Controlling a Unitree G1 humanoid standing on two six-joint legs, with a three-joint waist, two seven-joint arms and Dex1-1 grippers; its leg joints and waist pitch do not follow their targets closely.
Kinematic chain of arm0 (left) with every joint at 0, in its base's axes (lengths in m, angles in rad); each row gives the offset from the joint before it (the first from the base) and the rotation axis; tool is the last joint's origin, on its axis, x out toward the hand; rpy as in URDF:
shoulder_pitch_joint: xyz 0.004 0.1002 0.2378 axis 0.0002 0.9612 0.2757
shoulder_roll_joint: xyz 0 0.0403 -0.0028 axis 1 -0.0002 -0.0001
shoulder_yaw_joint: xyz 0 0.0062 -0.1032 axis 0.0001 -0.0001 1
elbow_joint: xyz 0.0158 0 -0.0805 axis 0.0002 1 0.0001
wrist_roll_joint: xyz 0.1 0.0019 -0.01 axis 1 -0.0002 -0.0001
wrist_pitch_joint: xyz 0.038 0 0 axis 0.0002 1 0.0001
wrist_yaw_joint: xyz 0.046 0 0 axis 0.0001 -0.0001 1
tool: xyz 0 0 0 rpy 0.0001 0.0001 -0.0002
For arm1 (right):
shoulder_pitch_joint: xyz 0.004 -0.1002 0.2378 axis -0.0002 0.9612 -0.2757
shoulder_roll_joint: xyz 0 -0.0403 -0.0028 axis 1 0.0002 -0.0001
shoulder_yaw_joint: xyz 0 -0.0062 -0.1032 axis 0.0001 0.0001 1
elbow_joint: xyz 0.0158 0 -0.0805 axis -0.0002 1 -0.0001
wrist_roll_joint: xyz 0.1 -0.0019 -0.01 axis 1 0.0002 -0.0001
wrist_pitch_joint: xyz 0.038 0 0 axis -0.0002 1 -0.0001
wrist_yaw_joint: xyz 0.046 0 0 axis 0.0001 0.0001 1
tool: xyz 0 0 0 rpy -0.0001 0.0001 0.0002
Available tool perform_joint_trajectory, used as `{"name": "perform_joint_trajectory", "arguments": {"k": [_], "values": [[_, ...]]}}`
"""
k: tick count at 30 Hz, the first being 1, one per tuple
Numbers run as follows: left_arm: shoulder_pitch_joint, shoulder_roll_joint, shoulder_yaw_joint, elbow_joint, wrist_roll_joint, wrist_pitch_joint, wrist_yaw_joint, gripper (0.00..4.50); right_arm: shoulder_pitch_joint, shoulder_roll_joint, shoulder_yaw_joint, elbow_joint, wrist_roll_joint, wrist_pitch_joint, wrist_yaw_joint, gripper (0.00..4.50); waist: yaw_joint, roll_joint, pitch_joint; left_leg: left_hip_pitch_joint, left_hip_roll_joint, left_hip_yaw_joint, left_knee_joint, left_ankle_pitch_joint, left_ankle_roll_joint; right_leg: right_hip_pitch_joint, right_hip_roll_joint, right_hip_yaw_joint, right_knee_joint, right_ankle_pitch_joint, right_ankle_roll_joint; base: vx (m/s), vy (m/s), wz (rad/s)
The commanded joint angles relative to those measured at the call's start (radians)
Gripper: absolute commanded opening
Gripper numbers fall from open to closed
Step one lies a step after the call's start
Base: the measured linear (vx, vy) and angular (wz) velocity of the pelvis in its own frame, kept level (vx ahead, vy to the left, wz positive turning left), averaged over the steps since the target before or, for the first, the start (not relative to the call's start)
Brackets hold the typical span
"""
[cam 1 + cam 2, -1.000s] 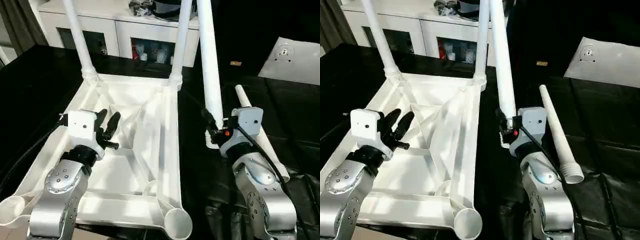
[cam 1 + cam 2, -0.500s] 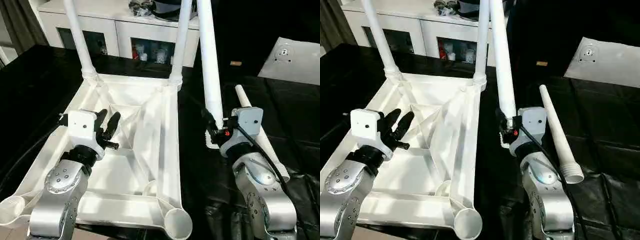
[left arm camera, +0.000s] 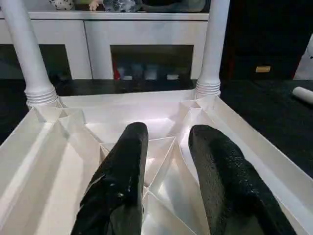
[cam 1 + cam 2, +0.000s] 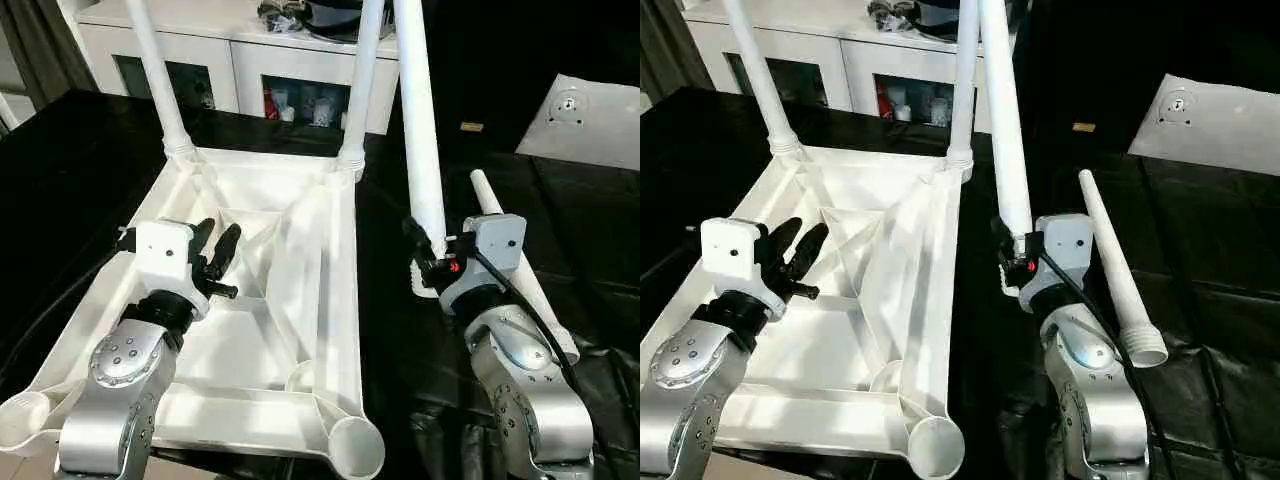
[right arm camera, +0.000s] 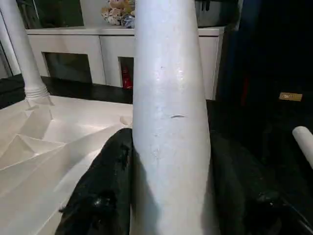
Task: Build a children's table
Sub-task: Pick table leg
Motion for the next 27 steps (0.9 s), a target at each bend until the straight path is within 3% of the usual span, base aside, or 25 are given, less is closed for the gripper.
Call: {"name": "perform_joint_trajectory", "arguments": {"k": [1, 27], "values": [[-0.002, -0.002, 0.002, -0.011, 0.007, -0.004, 0.006, 1.66, 0.000, -0.003, -0.002, -0.011, -0.001, -0.012, 0.005, 1.89, 0.001, 0.001, -0.051, 0.000, 0.009, 0.014, -0.067, -0.156, -0.023, 0.040, -0.051, 0.035, -0.084, -0.115, -0.088, 0.000, 0.000, 0.00], [-0.002, -0.002, 0.002, -0.011, 0.007, -0.004, 0.006, 1.66, 0.000, -0.003, -0.002, -0.011, -0.001, -0.012, 0.005, 1.89, 0.001, 0.001, -0.051, -0.001, 0.009, 0.013, -0.067, -0.157, -0.023, 0.040, -0.051, 0.034, -0.084, -0.117, -0.088, 0.000, 0.000, 0.00]]}}
